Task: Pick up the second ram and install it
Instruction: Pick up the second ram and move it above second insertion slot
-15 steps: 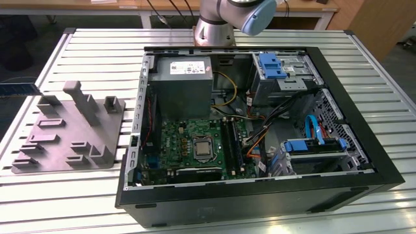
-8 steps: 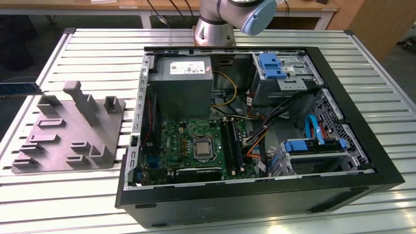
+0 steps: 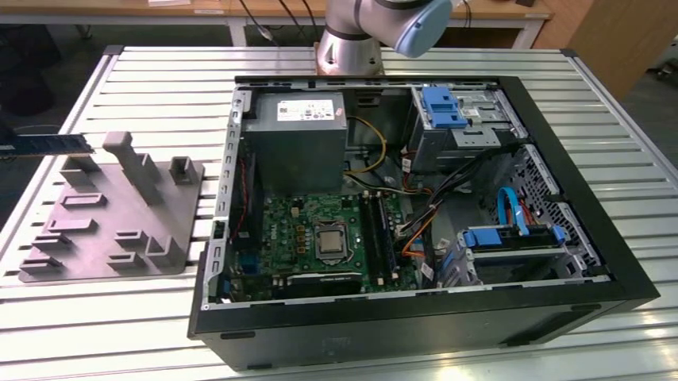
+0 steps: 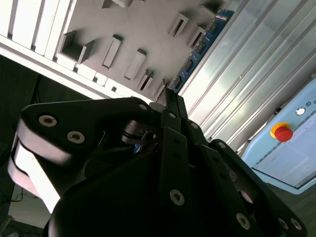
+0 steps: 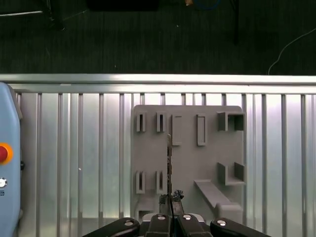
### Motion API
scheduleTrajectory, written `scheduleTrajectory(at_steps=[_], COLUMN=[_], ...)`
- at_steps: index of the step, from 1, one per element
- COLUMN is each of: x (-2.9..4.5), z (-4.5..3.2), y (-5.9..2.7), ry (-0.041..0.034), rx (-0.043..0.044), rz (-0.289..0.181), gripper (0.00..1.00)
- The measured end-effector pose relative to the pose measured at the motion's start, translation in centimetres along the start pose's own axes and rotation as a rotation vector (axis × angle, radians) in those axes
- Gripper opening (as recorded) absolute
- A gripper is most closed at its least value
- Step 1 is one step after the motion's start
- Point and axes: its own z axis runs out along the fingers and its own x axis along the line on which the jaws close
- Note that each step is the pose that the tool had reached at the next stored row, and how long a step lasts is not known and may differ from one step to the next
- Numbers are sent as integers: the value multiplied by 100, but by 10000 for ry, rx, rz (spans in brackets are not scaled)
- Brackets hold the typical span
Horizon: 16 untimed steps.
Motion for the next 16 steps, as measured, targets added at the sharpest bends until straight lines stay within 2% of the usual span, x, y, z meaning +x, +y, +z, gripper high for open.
scheduleTrajectory(at_steps=[3, 4, 5, 13, 16], x=[-1, -3, -3, -6, -7], z=[0, -2, -2, -4, -5], y=[-69, -198, -246, -443, -547], ry=[-1, -1, -1, -1, -1], rx=[0, 0, 0, 0, 0], rz=[1, 0, 0, 1, 0], gripper=[11, 11, 11, 11, 11])
